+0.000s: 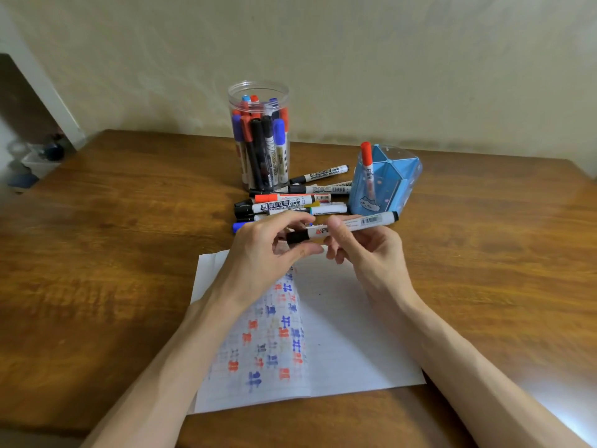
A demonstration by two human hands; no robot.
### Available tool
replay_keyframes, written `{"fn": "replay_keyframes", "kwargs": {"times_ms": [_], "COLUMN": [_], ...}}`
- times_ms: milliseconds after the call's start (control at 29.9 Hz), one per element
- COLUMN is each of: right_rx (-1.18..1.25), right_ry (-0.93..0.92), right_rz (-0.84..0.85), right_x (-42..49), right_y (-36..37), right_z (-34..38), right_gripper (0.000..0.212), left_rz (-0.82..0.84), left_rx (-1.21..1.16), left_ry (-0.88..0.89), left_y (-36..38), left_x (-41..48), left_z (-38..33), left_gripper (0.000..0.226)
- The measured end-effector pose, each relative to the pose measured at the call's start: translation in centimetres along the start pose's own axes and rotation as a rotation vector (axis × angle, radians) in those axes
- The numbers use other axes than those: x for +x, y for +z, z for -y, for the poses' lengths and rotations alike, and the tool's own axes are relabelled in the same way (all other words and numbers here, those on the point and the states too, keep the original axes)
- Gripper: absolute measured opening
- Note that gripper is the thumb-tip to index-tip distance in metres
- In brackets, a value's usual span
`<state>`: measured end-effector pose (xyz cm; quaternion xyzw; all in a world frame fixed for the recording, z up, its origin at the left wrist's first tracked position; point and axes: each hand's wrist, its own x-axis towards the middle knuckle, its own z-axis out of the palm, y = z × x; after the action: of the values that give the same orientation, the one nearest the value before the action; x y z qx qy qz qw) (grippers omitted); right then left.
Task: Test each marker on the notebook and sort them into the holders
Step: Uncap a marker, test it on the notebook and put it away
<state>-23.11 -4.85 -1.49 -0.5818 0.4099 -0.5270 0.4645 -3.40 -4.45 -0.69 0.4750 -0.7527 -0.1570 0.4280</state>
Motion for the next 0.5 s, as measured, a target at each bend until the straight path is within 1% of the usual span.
{"fn": "replay_keyframes", "kwargs": {"times_ms": [100, 234, 334, 401, 502], "right_rx": [-0.018, -0.015, -0.044, -0.049, -0.015], "right_ry": [-0.019, -0.026, -0.051, -0.065, -0.069], "right_rz": [-0.025, -0.03, -0.018, -0.008, -0.001], "right_x": [0.3, 0.2, 0.0, 0.0, 0.1], "right_y": [-0.2, -0.2, -0.4, -0.4, -0.4], "right_z": [0.2, 0.7, 1.2, 1.6, 1.5], "right_gripper": [0.026, 0.038, 0.033, 0.03, 0.033], "left_rz": [0.004, 0.069, 0.098, 0.12, 0.137], "left_rx": [0.045, 0.029, -0.001, -0.029, -0.071], "left_ry": [0.007, -0.015, -0.036, -0.059, -0.1], "left_y": [-0.1, -0.1, -0.2, -0.3, -0.5], "left_x": [-0.1, -0.1, 0.0, 0.0, 0.0], "left_z": [0.1, -0.5, -0.8, -0.8, -0.6], "left_gripper": [0.046, 0.039, 0.037, 0.029, 0.02]}}
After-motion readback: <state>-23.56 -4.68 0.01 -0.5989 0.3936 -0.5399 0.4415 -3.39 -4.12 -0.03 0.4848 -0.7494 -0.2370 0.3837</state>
